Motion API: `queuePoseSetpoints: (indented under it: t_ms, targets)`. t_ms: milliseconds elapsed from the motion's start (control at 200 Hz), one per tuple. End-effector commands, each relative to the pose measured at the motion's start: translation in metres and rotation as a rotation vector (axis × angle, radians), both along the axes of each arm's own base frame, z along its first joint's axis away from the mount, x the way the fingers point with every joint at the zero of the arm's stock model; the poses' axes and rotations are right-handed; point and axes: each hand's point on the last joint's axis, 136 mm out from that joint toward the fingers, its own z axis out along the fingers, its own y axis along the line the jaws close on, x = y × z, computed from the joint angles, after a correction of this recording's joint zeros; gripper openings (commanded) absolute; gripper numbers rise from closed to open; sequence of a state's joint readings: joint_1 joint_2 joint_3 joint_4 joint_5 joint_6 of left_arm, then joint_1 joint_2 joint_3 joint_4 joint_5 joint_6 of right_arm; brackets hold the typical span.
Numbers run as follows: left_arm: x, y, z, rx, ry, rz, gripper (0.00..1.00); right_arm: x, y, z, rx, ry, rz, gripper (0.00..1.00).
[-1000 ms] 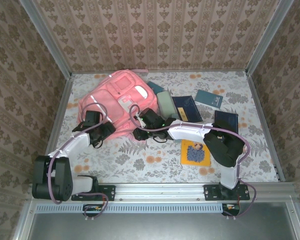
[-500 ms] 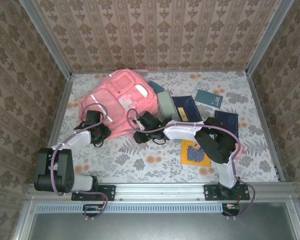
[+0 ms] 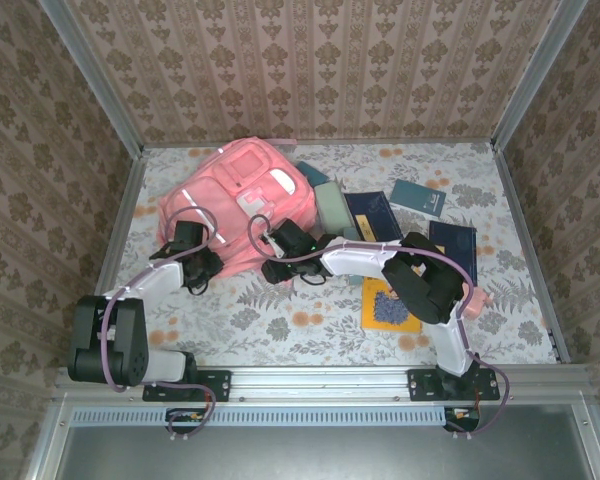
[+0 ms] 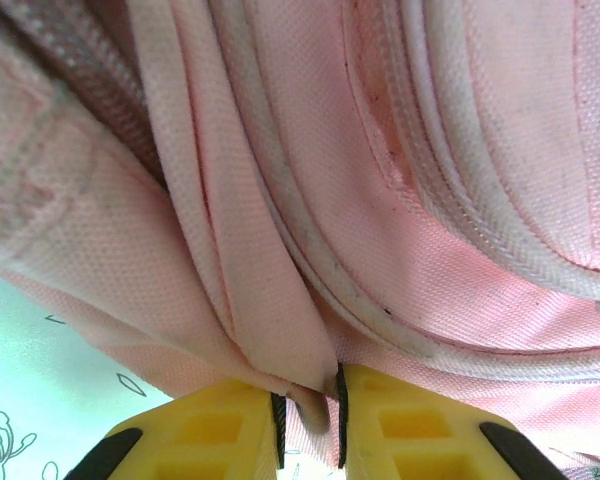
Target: Pack the student bag
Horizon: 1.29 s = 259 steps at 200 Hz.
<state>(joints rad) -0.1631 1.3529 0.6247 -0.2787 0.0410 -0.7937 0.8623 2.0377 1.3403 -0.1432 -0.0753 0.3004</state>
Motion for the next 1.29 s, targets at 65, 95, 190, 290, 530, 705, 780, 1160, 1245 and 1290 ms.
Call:
queuePoseSetpoints:
  t_ms: [65, 95, 190, 290, 530, 705, 780, 1160, 1245, 1290]
  targets:
    - [-0.005, -0.006, -0.003, -0.010, 0.025, -0.020, 0.21, 0.005, 0.001, 0.001, -0.042, -0.023, 0.011, 0.48]
    - [-0.006, -0.006, -0.003, -0.011, 0.028, -0.020, 0.21, 0.004, 0.001, -0.001, -0.043, -0.018, 0.012, 0.48]
    - [-0.006, -0.006, -0.004, -0.011, 0.031, -0.019, 0.21, 0.004, 0.000, -0.007, -0.054, -0.012, 0.014, 0.48]
    - [-0.006, -0.007, -0.003, -0.012, 0.031, -0.021, 0.21, 0.003, -0.002, -0.012, -0.067, -0.008, 0.017, 0.49]
    - [-0.006, -0.007, -0.004, -0.012, 0.034, -0.021, 0.21, -0.001, -0.002, -0.022, -0.081, 0.006, 0.025, 0.49]
    - [-0.007, -0.006, -0.004, -0.011, 0.033, -0.021, 0.21, -0.002, -0.011, -0.028, -0.159, -0.027, -0.001, 0.49]
    - [-0.008, -0.006, -0.003, -0.008, 0.033, -0.020, 0.21, 0.000, -0.017, -0.029, -0.172, -0.041, -0.028, 0.50]
    - [-0.008, -0.006, -0.003, -0.011, 0.034, -0.022, 0.21, 0.010, -0.021, -0.028, -0.198, -0.068, -0.076, 0.51]
    - [-0.008, -0.007, -0.003, -0.014, 0.031, -0.020, 0.21, 0.008, -0.016, -0.031, -0.186, -0.050, -0.067, 0.51]
    - [-0.008, -0.007, -0.004, -0.015, 0.033, -0.019, 0.21, 0.008, -0.013, -0.031, -0.182, -0.049, -0.066, 0.50]
